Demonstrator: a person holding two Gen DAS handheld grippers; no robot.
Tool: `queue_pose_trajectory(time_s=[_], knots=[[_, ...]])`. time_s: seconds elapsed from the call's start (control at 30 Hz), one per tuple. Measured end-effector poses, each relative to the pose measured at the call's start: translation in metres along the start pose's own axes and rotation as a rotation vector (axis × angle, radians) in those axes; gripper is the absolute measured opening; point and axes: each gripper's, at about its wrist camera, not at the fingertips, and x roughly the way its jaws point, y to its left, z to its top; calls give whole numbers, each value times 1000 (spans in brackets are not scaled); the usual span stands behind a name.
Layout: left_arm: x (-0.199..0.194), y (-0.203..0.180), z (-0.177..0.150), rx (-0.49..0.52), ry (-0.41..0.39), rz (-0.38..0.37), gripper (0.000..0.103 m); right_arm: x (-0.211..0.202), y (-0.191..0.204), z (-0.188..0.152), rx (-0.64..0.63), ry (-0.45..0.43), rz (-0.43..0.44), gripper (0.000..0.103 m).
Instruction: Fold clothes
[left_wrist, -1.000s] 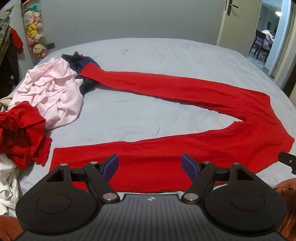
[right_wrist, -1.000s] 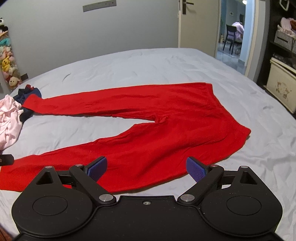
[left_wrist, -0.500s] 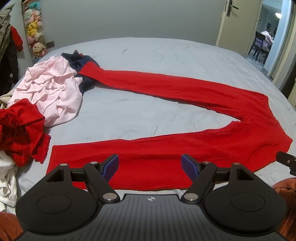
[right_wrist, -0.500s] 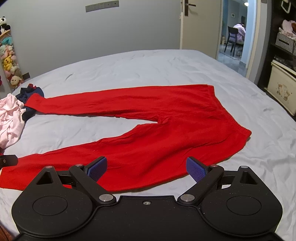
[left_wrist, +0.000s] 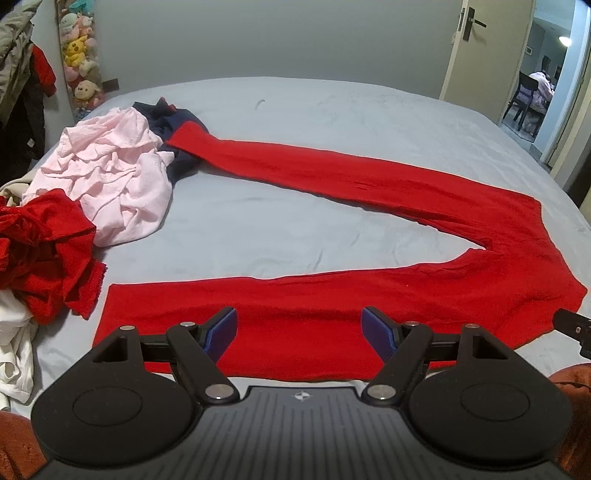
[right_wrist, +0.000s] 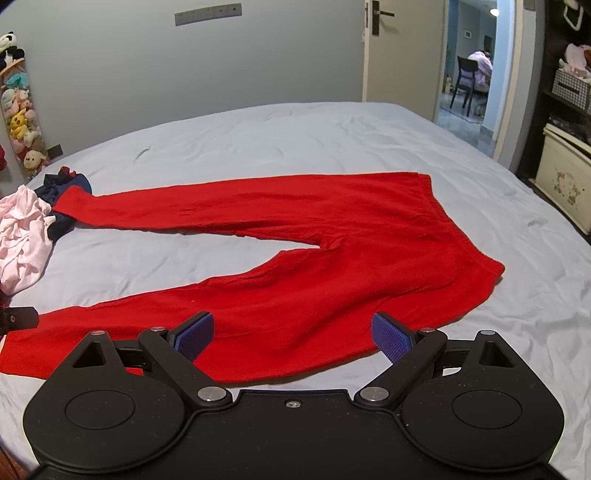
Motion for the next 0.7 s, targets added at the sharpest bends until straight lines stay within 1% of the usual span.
queue_pose_trajectory(time_s=[0.1,0.33,0.7], knots=[[0,3,0,-12,-2,-2,73,-1,1,0,-3,-3,2,91],[-1,1,-1,-2,3,3,73,0,3,-1,-16,-1,0,91],[-1,-5,-2,31,-1,4,73,0,5,-2,-21,-3,3,91]])
